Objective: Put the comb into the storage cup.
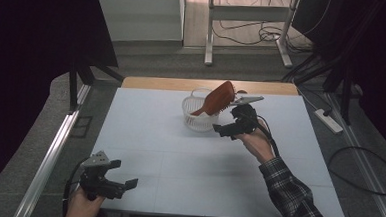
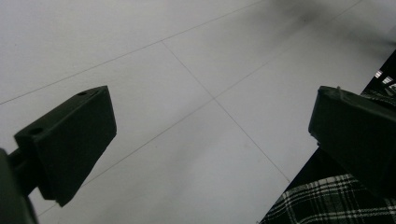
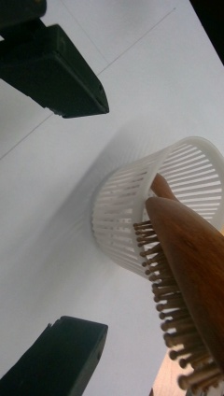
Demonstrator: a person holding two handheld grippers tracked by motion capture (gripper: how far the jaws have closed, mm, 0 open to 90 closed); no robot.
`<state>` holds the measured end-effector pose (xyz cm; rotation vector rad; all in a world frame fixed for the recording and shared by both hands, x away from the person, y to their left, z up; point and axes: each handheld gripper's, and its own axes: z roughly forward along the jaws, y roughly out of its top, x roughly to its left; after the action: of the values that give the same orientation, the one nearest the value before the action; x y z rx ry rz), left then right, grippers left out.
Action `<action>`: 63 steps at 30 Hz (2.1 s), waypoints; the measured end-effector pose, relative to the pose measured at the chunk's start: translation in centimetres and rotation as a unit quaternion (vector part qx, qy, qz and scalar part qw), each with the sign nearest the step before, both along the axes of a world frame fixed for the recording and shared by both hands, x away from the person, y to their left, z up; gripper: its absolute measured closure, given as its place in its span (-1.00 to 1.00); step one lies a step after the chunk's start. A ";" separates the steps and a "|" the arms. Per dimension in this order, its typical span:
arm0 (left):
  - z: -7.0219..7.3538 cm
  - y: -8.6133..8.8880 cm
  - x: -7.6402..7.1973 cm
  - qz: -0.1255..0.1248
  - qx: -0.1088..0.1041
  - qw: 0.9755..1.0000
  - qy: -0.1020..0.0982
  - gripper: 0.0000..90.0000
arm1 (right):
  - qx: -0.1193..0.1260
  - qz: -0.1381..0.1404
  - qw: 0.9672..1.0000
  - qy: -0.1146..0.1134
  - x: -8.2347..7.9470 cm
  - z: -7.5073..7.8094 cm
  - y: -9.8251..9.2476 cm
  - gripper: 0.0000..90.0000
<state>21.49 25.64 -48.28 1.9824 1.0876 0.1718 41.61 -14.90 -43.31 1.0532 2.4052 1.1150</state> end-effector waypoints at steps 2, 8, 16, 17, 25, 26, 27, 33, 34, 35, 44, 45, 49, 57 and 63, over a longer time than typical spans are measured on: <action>0.0 0.0 0.0 -0.001 0.000 1.000 0.000 -0.98 | -0.004 0.002 1.000 0.001 -0.1 0.0 0.0 -1.00; 0.0 0.0 0.0 -0.002 0.000 1.000 0.000 -0.98 | -0.009 0.003 1.000 0.001 -0.5 -0.3 -0.2 -1.00; 0.0 0.0 0.0 -0.002 -0.002 1.000 0.000 -0.98 | -0.009 0.009 1.000 0.004 -0.9 -0.4 -0.3 -1.00; 0.0 0.0 0.0 -0.002 -0.002 1.000 0.000 -0.98 | -0.010 0.010 1.000 0.003 -1.1 -0.4 -0.3 -1.00; 0.0 0.0 0.0 -0.002 -0.001 1.000 0.000 -0.98 | -0.008 0.015 1.000 0.003 -1.5 -0.3 -0.2 -1.00; 0.0 0.0 0.0 -0.002 -0.001 1.000 0.000 -0.98 | -0.008 0.017 1.000 0.003 -1.6 -0.3 -0.2 -1.00; 0.0 0.0 0.0 -0.002 -0.001 1.000 0.000 -0.98 | -0.008 0.017 1.000 0.002 -1.7 -0.3 -0.3 -1.00; 0.0 0.0 0.0 -0.002 -0.001 1.000 0.000 -0.98 | -0.011 0.017 1.000 0.001 -2.0 -0.3 -0.6 -1.00; 0.0 0.0 0.0 -0.002 -0.001 1.000 0.000 -0.98 | -0.011 0.016 1.000 0.002 -2.0 -0.3 -0.6 -1.00; 0.0 0.0 0.0 -0.002 -0.001 1.000 0.000 -0.98 | -0.010 0.016 1.000 0.003 -2.1 -0.3 -0.7 -1.00; 0.0 0.0 0.0 -0.002 -0.002 1.000 0.000 -0.98 | -0.016 0.021 1.000 -0.001 -2.5 -0.6 -1.2 -1.00; 0.0 0.0 0.0 -0.002 -0.003 1.000 0.000 -0.98 | -0.016 0.020 1.000 0.000 -2.6 -0.6 -1.3 -1.00; 0.0 0.0 0.0 -0.003 -0.003 1.000 0.000 -0.98 | -0.012 0.017 1.000 0.003 -2.8 -0.6 -1.7 -1.00; 0.0 0.0 0.0 -0.003 -0.002 1.000 0.000 -0.98 | -0.009 0.017 1.000 0.002 -3.3 -0.4 -2.4 -1.00; 0.0 0.0 0.0 -0.002 -0.002 1.000 0.000 -0.97 | -0.018 0.019 1.000 0.000 -3.7 -0.4 -2.9 -1.00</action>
<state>21.53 25.63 -48.30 1.9824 1.0829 0.1666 37.92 -17.80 -43.76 1.0008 2.4451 1.0802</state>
